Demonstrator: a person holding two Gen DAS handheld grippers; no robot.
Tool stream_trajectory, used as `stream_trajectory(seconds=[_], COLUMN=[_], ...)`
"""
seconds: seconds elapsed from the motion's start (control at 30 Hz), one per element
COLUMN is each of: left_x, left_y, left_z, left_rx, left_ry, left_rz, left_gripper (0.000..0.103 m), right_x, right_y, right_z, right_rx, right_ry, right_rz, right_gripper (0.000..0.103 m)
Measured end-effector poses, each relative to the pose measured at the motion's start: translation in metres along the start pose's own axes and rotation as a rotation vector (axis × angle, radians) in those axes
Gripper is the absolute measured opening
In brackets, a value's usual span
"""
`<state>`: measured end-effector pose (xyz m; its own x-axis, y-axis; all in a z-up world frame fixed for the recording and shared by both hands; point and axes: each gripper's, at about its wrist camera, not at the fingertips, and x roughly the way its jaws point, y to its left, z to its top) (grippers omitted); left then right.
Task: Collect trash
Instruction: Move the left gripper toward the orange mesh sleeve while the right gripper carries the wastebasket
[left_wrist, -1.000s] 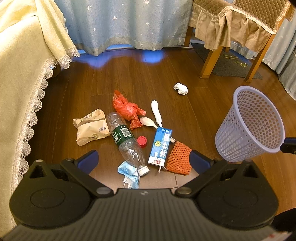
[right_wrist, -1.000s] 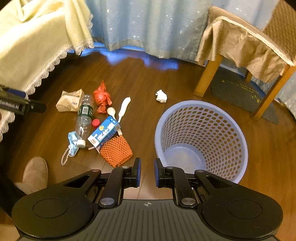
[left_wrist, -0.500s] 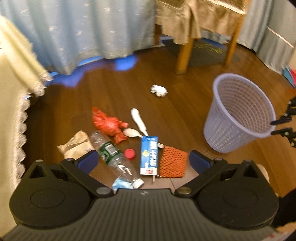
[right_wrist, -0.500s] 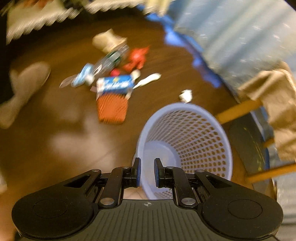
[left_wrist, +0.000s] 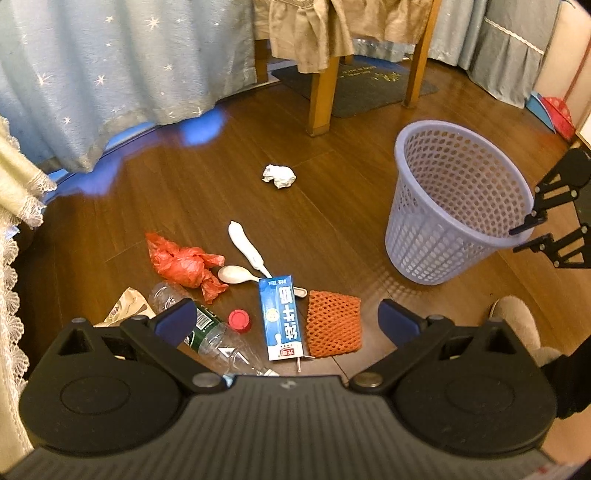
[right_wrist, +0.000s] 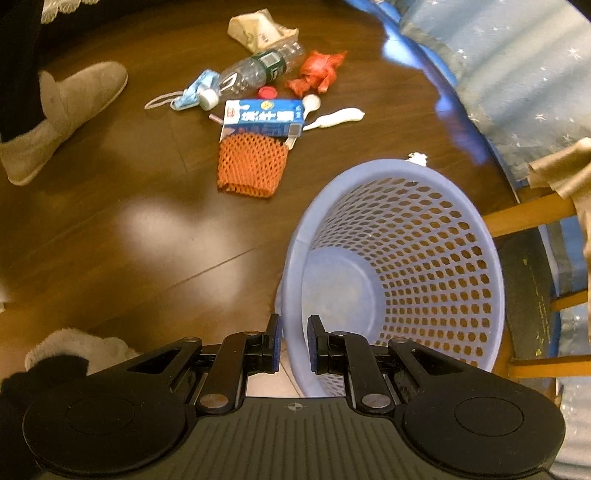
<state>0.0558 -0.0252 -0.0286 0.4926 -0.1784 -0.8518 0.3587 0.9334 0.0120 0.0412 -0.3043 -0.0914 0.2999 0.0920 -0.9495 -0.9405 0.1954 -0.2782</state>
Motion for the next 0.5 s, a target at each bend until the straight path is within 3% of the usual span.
stream_trajectory(seconds=[0.3, 0.5], left_x=[0.011, 0.019], left_y=[0.008, 0.008], left_z=[-0.001, 0.000], left_rx=[0.079, 0.152], left_ry=[-0.027, -0.026], left_rz=[-0.050, -0.032], left_gripper=[0.102, 0.102], right_x=[0.019, 0.030], right_y=[-0.003, -0.004], right_z=[0.001, 0.006], right_rx=[-0.069, -0.088], right_ry=[0.009, 0.014], right_rz=[0.026, 0.039], right_gripper=[0.010, 0.010])
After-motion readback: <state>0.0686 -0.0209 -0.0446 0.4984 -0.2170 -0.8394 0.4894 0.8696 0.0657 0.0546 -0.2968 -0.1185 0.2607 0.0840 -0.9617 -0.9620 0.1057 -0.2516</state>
